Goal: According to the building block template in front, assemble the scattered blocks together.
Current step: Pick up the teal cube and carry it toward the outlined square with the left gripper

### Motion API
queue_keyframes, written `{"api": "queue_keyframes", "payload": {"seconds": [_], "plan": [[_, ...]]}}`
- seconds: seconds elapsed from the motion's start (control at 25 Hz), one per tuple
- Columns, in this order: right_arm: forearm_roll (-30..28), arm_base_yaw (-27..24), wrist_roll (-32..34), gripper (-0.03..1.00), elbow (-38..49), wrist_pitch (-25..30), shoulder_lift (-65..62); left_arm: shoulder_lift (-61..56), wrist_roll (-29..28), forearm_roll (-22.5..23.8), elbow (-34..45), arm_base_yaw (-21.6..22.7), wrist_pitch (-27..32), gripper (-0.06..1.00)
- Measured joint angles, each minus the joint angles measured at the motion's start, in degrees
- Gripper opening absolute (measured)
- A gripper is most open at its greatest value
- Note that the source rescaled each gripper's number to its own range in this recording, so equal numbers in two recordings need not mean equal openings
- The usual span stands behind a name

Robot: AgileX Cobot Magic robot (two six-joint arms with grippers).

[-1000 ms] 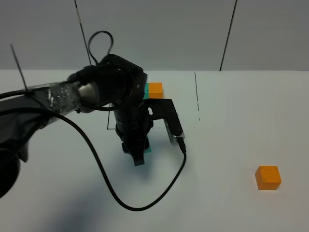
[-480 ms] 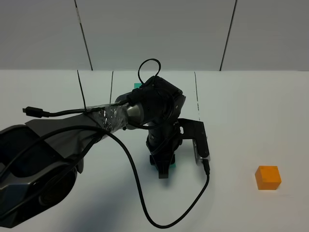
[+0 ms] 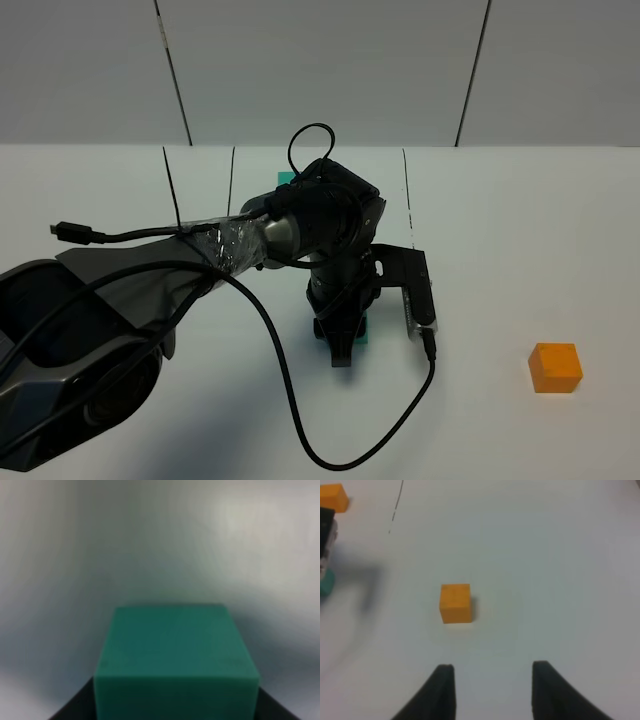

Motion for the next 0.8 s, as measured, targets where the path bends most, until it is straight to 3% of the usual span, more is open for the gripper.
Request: {"api": "queue_keyframes", "payload": {"seconds": [0.8], "plan": [[0.0, 0.0, 0.0, 0.0, 0.0, 0.0, 0.0, 1.4, 0.1, 0.2, -1.0, 0.0, 0.9, 0.0]]}}
